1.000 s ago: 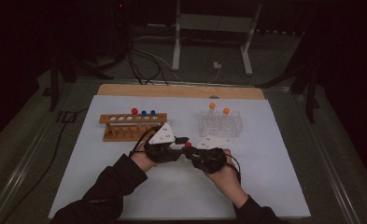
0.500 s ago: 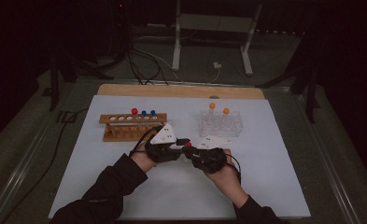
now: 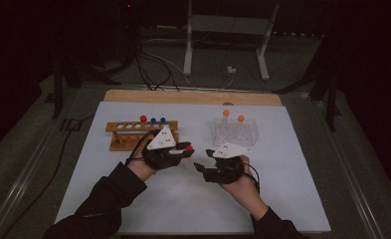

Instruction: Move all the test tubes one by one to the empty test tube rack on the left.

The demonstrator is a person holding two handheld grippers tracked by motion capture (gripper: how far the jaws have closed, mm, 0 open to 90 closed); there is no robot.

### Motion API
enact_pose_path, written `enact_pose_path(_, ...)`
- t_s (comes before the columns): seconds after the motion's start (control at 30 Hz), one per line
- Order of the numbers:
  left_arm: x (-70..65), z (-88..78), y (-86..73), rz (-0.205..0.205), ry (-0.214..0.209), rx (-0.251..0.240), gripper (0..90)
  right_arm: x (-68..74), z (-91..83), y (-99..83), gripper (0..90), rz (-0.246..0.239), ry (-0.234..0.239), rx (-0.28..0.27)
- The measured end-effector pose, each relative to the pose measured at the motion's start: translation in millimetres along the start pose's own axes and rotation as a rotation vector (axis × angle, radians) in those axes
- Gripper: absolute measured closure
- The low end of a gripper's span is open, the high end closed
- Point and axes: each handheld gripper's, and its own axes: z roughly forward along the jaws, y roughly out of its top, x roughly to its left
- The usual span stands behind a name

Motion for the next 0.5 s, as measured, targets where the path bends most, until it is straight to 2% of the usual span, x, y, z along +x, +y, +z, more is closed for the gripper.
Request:
enact_pose_path(0.13,8.5,-15.1,-3.5,-0.014,0.038,0.007,72.0,-1.1,-0.3,1.1,19.7,0.019,0.000,0.001)
enact_pose_path(0.27,17.0,-31.8,-7.0,-0.023,0.078,0.009,72.0,-2.2,-0.7,2.1,10.0,0.044,-0.009,-0.002)
enact_pose_path(0.5,33.8,-61.7,-13.5,-0.056,0.160,0.000,71.9,-4.5,-3.1,4.6,2.1,0.069,-0.017,-0.013)
